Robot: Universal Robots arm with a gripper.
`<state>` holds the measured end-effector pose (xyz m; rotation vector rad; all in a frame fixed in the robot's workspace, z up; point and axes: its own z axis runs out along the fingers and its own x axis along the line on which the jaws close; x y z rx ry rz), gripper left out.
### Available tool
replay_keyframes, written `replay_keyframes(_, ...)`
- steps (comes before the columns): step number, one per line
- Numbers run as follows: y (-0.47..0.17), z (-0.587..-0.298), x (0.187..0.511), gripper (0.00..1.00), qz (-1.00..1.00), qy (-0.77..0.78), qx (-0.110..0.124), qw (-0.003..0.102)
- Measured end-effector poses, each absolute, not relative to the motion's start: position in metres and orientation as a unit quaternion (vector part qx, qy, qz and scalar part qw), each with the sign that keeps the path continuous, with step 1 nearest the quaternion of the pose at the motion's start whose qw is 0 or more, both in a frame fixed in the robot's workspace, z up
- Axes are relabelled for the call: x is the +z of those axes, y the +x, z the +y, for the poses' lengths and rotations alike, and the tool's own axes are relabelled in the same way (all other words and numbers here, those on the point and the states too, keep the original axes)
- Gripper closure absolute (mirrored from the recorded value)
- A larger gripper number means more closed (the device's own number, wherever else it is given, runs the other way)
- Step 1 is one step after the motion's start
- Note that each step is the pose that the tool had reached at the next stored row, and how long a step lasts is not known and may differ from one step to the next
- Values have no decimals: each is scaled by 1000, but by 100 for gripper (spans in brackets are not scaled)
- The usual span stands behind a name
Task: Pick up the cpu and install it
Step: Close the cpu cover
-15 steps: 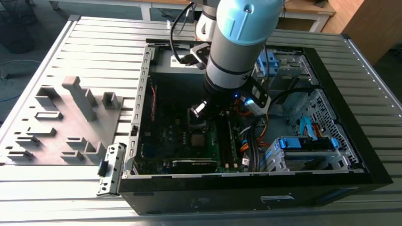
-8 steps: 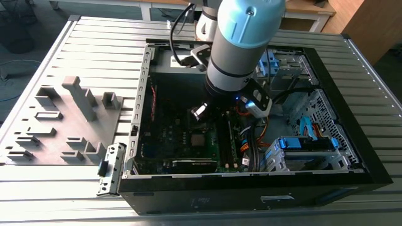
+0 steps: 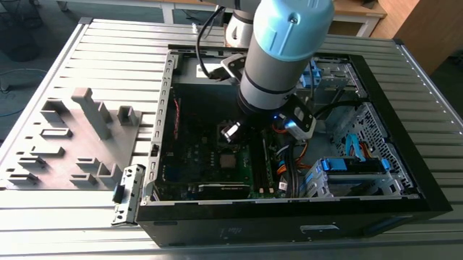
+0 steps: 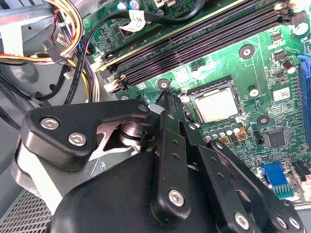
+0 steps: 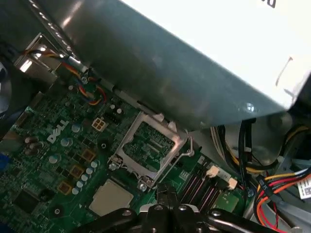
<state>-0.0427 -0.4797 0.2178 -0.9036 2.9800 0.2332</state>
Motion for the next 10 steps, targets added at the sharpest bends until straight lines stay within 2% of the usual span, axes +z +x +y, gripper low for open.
replay_keyframes(10, -42, -474, 217, 89, 954, -289, 80, 11)
